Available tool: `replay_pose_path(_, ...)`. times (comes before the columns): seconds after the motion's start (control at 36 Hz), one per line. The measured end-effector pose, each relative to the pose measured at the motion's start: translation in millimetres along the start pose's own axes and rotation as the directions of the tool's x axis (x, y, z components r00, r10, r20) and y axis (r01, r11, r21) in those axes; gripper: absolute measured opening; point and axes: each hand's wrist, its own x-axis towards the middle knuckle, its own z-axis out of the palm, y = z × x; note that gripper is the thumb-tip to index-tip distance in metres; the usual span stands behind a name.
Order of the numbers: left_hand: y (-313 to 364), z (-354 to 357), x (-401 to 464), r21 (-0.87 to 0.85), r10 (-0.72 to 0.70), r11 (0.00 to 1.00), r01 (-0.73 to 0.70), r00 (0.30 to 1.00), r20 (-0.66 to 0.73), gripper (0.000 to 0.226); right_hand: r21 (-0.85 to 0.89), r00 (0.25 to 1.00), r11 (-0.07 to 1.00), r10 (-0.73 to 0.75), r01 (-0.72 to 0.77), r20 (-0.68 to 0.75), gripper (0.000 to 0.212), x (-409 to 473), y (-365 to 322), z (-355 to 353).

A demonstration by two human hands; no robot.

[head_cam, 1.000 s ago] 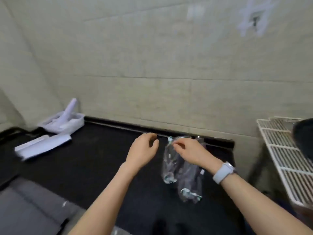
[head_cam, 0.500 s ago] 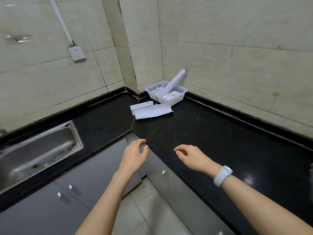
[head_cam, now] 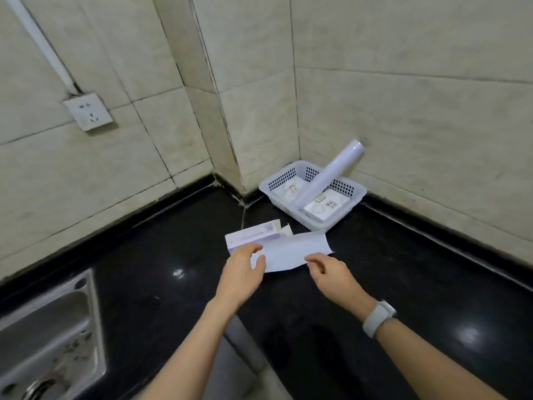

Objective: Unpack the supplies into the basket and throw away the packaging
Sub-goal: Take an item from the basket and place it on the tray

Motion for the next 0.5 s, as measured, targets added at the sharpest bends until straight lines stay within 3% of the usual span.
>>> replay_pose_path(0.22, -28.8, 20.1, 124.8, 0.073, 0.04, 0.996, -0.051, 0.989, 0.141, 0.039, -0.038, 0.996, 0.999, -0.023, 0.02, -0.087, 0.027, 108.9, -9.1, 4.9)
replay_pose_path(0.5, -75.8, 59.8, 315.7, 0.282, 0.174, 0.916, -0.284, 0.917, 0.36, 0.059, -0.255, 0.994, 0.967, -0.027, 0.0, -0.102, 0.036, 263.9, -20.4, 28.5)
